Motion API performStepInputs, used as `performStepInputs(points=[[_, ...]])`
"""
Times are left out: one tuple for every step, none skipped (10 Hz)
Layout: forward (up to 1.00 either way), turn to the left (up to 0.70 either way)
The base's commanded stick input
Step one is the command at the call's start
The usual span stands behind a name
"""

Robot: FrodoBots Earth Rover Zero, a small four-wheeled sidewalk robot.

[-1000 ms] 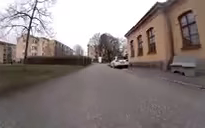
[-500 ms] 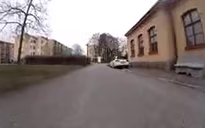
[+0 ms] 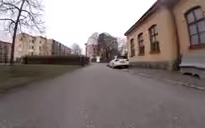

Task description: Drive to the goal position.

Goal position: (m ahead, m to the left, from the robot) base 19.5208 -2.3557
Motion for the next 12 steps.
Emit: performStepInputs(points=[[1.00,0.00],[1.00,0.00],[1.00,0.00],[1.00,0.00],[1.00,0.00],[1.00,0.00],[1.00,0.00],[1.00,0.00],[1.00,0.00],[1.00,0.00],[1.00,0.00],[1.00,0.00]])
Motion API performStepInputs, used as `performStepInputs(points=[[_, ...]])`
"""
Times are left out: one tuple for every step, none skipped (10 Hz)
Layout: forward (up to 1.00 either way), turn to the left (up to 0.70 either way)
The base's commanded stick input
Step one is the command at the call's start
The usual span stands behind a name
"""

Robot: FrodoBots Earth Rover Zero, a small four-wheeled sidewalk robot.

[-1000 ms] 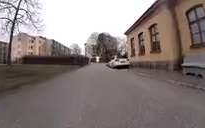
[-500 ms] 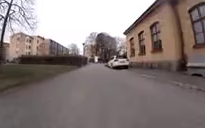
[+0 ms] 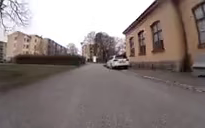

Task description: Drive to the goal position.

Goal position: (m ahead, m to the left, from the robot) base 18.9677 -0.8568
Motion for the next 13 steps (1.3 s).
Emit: performStepInputs(points=[[1.00,0.00],[1.00,0.15],[1.00,0.33],[1.00,0.40],[1.00,0.40],[1.00,0.18],[1.00,0.00],[1.00,0.00],[1.00,0.00],[1.00,0.00],[1.00,0.00],[1.00,0.00],[1.00,0.00]])
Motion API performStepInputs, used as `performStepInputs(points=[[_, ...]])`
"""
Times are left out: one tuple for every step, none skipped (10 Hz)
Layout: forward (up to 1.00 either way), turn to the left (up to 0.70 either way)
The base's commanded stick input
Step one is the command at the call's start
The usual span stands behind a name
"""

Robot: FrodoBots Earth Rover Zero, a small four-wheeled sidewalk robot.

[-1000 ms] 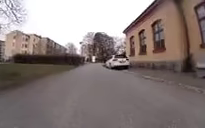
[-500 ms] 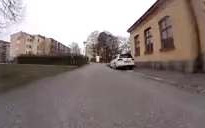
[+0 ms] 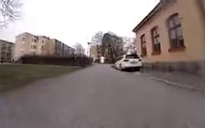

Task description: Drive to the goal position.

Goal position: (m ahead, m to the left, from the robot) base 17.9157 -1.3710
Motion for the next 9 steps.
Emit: performStepInputs(points=[[1.00,0.00],[1.00,0.00],[1.00,0.00],[1.00,0.00],[1.00,0.00],[1.00,0.00],[1.00,0.00],[1.00,0.00],[1.00,0.00]])
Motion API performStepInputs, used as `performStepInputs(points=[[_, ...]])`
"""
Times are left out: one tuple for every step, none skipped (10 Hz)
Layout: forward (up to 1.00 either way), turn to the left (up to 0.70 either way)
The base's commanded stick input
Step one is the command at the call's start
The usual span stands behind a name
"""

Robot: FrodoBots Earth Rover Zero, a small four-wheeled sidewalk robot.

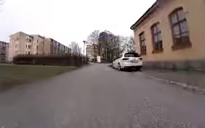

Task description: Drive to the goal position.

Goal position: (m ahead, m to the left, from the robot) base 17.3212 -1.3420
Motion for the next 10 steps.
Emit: performStepInputs(points=[[1.00,0.00],[1.00,0.00],[1.00,0.00],[1.00,0.00],[1.00,0.00],[1.00,0.00],[1.00,0.00],[1.00,0.00],[1.00,0.31],[1.00,0.39]])
